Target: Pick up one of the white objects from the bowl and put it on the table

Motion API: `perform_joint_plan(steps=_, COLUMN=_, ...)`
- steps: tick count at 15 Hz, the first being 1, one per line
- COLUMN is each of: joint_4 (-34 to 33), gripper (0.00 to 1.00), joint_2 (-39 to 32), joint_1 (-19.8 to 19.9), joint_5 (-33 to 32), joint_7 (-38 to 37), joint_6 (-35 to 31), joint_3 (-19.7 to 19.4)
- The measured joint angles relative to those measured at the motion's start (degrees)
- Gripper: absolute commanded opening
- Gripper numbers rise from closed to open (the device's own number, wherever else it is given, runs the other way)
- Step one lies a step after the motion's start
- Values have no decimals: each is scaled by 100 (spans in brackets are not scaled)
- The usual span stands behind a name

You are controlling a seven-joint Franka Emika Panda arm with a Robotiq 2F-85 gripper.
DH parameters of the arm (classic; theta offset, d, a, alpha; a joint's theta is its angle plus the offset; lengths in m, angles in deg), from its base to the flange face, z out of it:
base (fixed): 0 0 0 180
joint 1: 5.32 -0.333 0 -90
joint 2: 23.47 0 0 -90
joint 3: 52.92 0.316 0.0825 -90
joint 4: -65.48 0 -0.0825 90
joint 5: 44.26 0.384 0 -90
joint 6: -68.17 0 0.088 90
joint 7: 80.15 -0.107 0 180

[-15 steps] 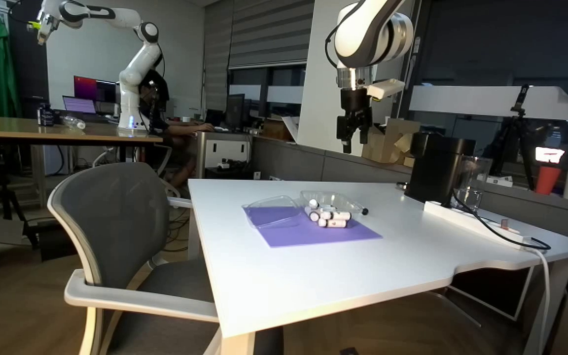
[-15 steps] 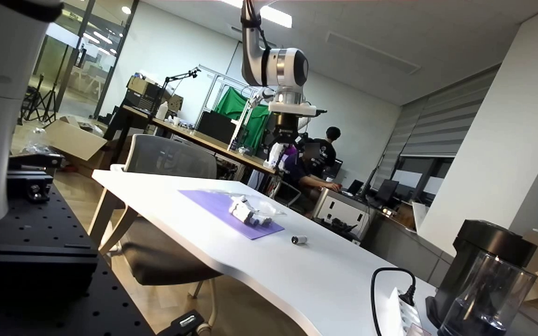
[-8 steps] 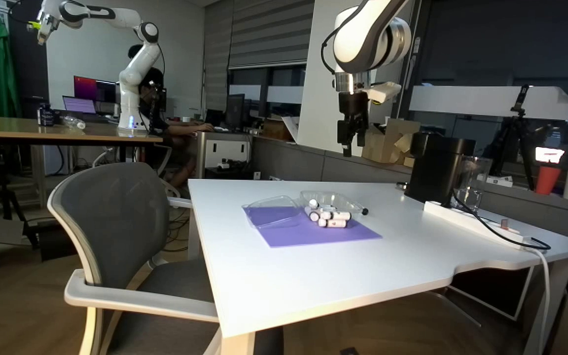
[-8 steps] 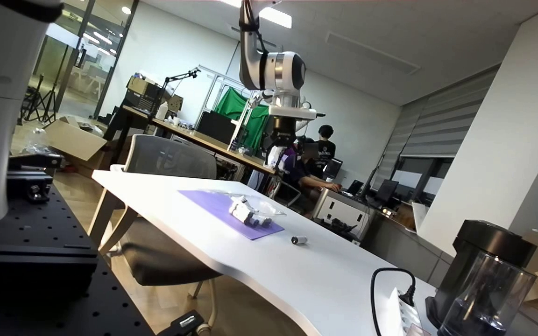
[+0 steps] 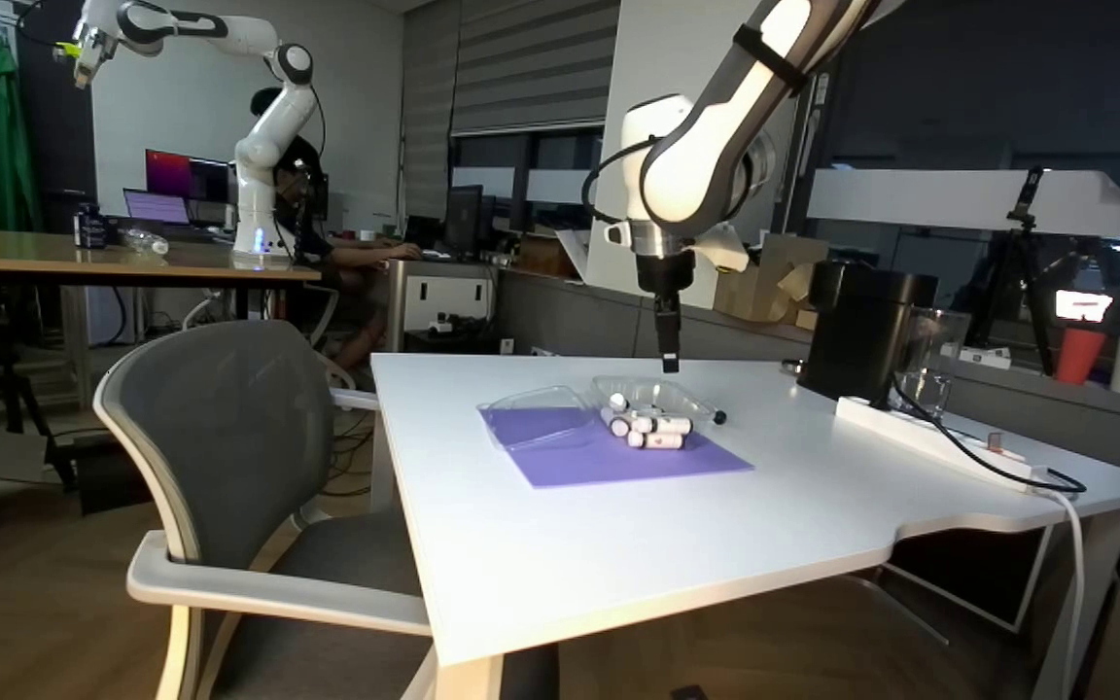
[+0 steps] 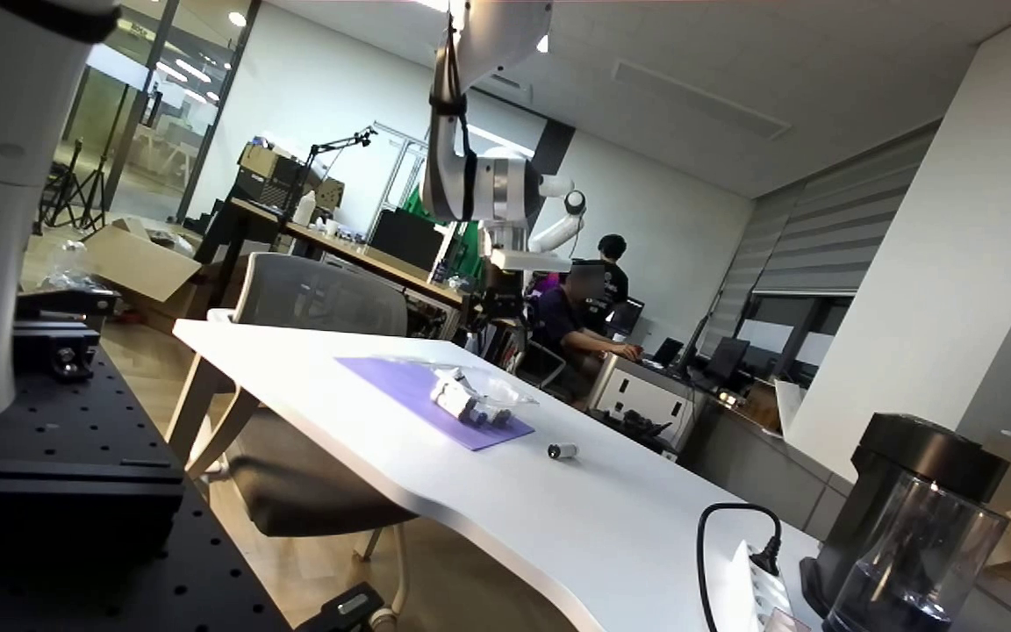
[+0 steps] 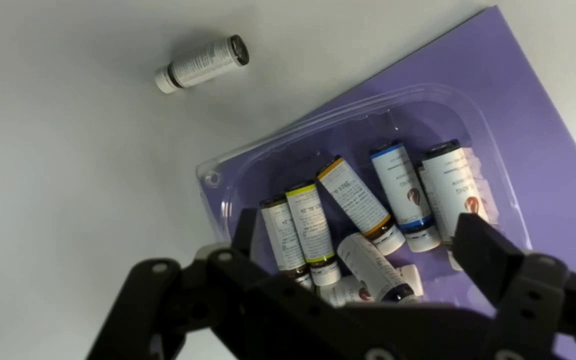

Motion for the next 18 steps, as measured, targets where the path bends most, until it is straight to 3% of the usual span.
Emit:
perform_joint_plan(steps=7, joint_4=-434, gripper=100, joint_2=-820, joint_1=-180, joint_5=-1215, joint_7=658, joint_6=-347, joint_3=-8)
perform_joint_plan(steps=12, joint_4=-704, gripper=100, joint_2=-1161, joint_1=-218, joint_5=-1466, joint_7=693, joint_6=-615, joint_3=19)
perform_joint_plan(steps=13, joint_4=-734, gripper=75, joint_2=-1205, joint_1=-218, joint_5=-1466, joint_7=693, joint_6=-652, joint_3=30)
perform_joint_plan(steps=14, joint_4=-773, gripper=74, joint_2=-1248, joint_1=-218, joint_5=-1465, joint_7=693, joint_6=-660, joint_3=46)
perform_joint_plan(steps=18, joint_4=-889, gripper=46, joint_2=-1376, joint_1=-218, joint_5=-1426, joint_7=690, joint_6=-657, joint_3=101)
